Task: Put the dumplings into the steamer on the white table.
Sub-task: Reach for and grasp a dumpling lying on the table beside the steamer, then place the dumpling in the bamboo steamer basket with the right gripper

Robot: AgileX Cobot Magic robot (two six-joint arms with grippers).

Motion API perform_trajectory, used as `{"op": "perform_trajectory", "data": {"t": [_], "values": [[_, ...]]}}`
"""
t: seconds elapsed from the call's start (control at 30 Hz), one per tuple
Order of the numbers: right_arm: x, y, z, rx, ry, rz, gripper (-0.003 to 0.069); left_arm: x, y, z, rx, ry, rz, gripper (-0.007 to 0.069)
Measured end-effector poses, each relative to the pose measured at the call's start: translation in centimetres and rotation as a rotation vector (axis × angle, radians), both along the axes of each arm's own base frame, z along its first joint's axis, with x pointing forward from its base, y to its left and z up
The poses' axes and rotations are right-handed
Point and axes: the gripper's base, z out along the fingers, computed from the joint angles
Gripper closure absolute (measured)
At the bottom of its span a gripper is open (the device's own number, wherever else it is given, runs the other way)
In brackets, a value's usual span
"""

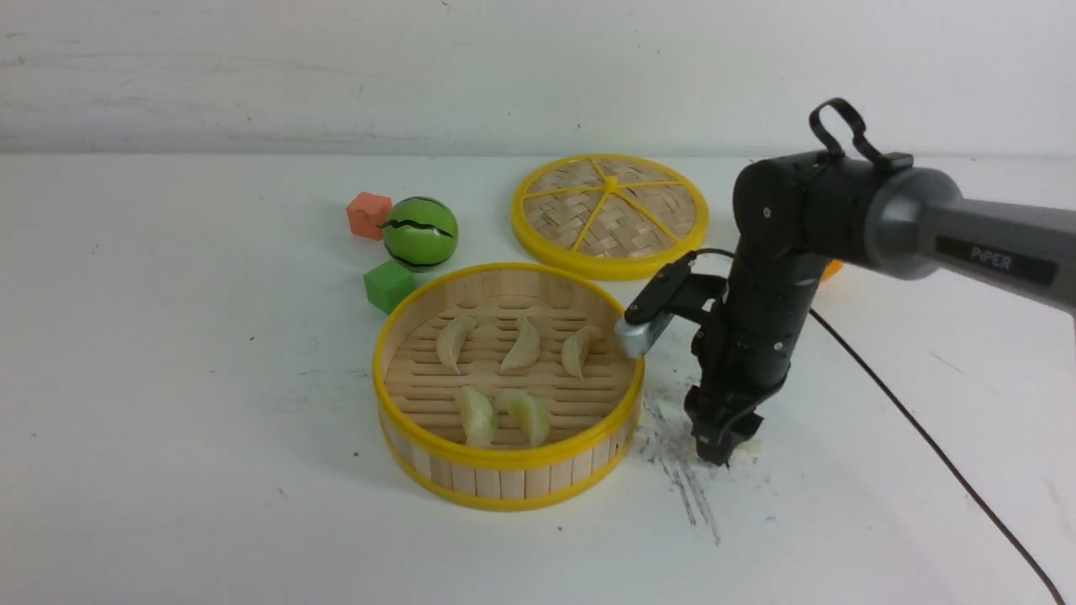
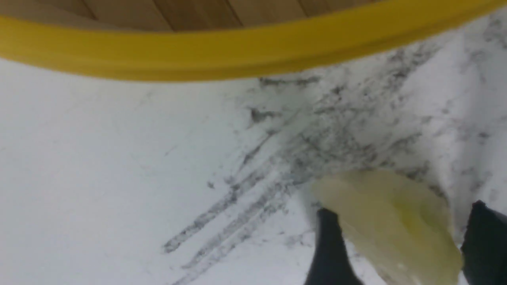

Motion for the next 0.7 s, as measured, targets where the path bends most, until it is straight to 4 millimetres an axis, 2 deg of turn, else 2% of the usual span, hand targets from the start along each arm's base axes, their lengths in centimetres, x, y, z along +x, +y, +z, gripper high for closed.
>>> {"op": "perform_trajectory", "data": {"t": [0.07, 0.1, 0.23, 0.3, 0.43, 0.47, 0.5, 0.53, 0.6, 0.63, 0.67, 0.7], "values": [[-0.2, -0.1, -0.1, -0.012, 0.023, -0.002, 0.0403, 0.0, 0.0, 0.0, 0.001, 0.001, 0.000, 0.0575], [-0.2, -0.1, -0.1, -0.014, 0.028, -0.002, 0.0431, 0.0, 0.0, 0.0, 0.001, 0.001, 0.000, 0.0575], [-0.3, -0.2, 1.1, -0.035, 0.063, -0.023, 0.0421, 0.0, 0.0, 0.0, 0.001, 0.001, 0.000, 0.0575], [0.1, -0.1, 2.7, -0.022, 0.030, -0.048, 0.0421, 0.0, 0.0, 0.0, 0.001, 0.001, 0.000, 0.0575], [0.8, 0.2, 7.1, 0.044, -0.077, -0.124, 0.0421, 0.0, 0.0, 0.0, 0.001, 0.001, 0.000, 0.0575], [0.8, 0.5, 8.7, 0.088, -0.105, -0.161, 0.0421, 0.0, 0.0, 0.0, 0.001, 0.001, 0.000, 0.0575], [0.8, 0.5, 9.0, 0.097, -0.108, -0.172, 0.0421, 0.0, 0.0, 0.0, 0.001, 0.001, 0.000, 0.0575], [0.8, 0.9, 10.3, 0.150, -0.122, -0.197, 0.0421, 0.0, 0.0, 0.0, 0.001, 0.001, 0.000, 0.0575], [0.4, 2.1, 11.6, 0.237, -0.113, -0.223, 0.0421, 0.0, 0.0, 0.0, 0.001, 0.001, 0.000, 0.0575], [0.3, 2.4, 11.7, 0.251, -0.107, -0.225, 0.0421, 0.0, 0.0, 0.0, 0.001, 0.001, 0.000, 0.0573], [-0.3, 3.8, 11.8, 0.292, -0.074, -0.215, 0.0421, 0.0, 0.0, 0.0, 0.001, 0.001, 0.000, 0.0571], [-0.5, 4.3, 11.6, 0.300, -0.063, -0.208, 0.0421, 0.0, 0.0, 0.0, 0.001, 0.001, 0.000, 0.0569]]}}
